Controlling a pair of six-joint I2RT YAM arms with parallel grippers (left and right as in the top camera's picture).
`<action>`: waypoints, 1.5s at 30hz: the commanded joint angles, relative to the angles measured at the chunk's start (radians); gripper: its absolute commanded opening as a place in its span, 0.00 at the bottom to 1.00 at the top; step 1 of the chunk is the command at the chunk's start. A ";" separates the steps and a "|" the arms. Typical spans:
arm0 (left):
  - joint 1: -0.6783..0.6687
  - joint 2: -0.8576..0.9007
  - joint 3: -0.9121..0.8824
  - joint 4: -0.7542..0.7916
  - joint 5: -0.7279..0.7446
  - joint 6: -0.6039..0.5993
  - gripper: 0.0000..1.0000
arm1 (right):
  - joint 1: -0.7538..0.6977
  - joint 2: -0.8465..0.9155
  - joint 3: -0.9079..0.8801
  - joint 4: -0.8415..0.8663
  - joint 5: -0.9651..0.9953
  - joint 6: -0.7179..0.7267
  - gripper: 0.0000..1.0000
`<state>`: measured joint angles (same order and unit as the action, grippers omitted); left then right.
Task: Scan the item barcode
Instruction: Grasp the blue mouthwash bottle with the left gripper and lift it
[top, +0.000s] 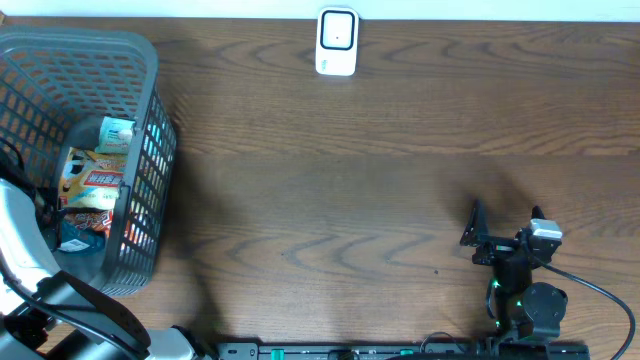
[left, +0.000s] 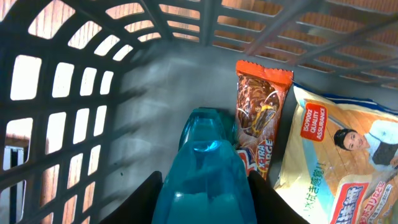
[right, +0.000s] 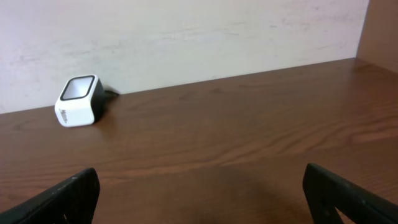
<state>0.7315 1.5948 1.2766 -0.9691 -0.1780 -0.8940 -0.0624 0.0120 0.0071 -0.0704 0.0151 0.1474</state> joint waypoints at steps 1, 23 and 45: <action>0.003 0.002 -0.014 -0.012 0.014 0.003 0.29 | -0.003 -0.005 -0.002 -0.004 -0.003 -0.014 0.99; 0.003 -0.481 0.122 0.178 0.457 0.042 0.26 | -0.003 -0.005 -0.002 -0.004 -0.003 -0.014 0.99; -0.269 -0.667 0.122 0.358 0.821 -0.125 0.26 | -0.003 -0.005 -0.002 -0.004 -0.003 -0.014 0.99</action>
<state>0.5396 0.9165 1.3689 -0.6304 0.5976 -0.9997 -0.0624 0.0120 0.0071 -0.0708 0.0151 0.1474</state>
